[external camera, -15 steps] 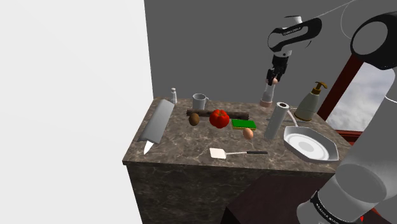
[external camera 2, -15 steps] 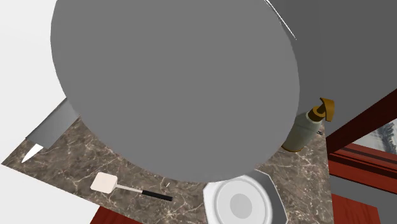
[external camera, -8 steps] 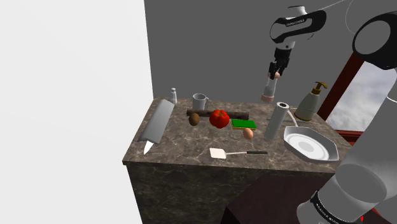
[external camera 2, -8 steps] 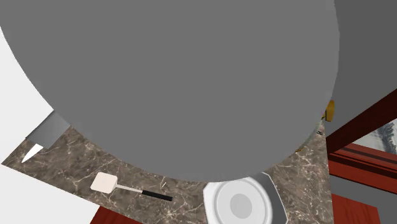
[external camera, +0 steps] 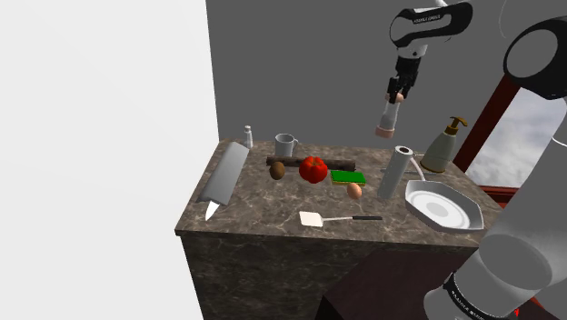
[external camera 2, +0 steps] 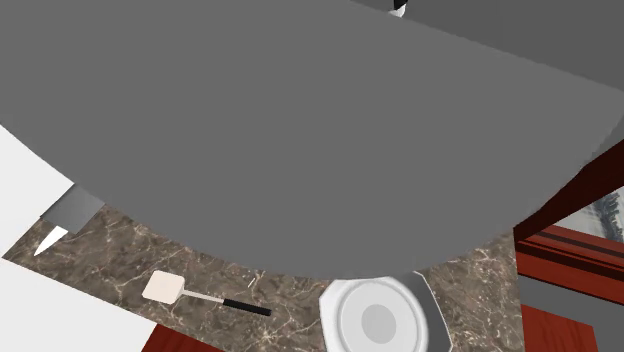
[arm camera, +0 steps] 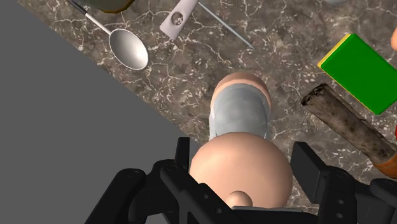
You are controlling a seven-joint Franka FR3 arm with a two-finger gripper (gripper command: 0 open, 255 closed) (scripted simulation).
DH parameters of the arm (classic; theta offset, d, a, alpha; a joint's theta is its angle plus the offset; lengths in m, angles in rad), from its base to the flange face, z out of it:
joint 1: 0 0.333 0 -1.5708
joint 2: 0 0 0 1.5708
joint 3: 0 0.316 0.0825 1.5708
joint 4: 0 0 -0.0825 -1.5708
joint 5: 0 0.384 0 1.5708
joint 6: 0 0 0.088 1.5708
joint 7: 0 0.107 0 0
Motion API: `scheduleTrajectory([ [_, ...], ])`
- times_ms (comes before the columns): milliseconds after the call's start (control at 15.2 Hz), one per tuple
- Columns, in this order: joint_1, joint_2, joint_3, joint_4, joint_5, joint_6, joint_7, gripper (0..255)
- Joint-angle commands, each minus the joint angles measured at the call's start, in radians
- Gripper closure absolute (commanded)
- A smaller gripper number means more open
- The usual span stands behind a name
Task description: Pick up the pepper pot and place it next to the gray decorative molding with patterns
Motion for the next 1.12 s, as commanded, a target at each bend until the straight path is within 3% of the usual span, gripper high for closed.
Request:
scheduleTrajectory([
  [0, 0.000, 0.002, 0.000, 0.033, 0.001, -0.031, -0.003, 255],
  [1056, -0.021, 0.069, -0.008, 0.336, 0.032, -0.269, -0.043, 255],
])
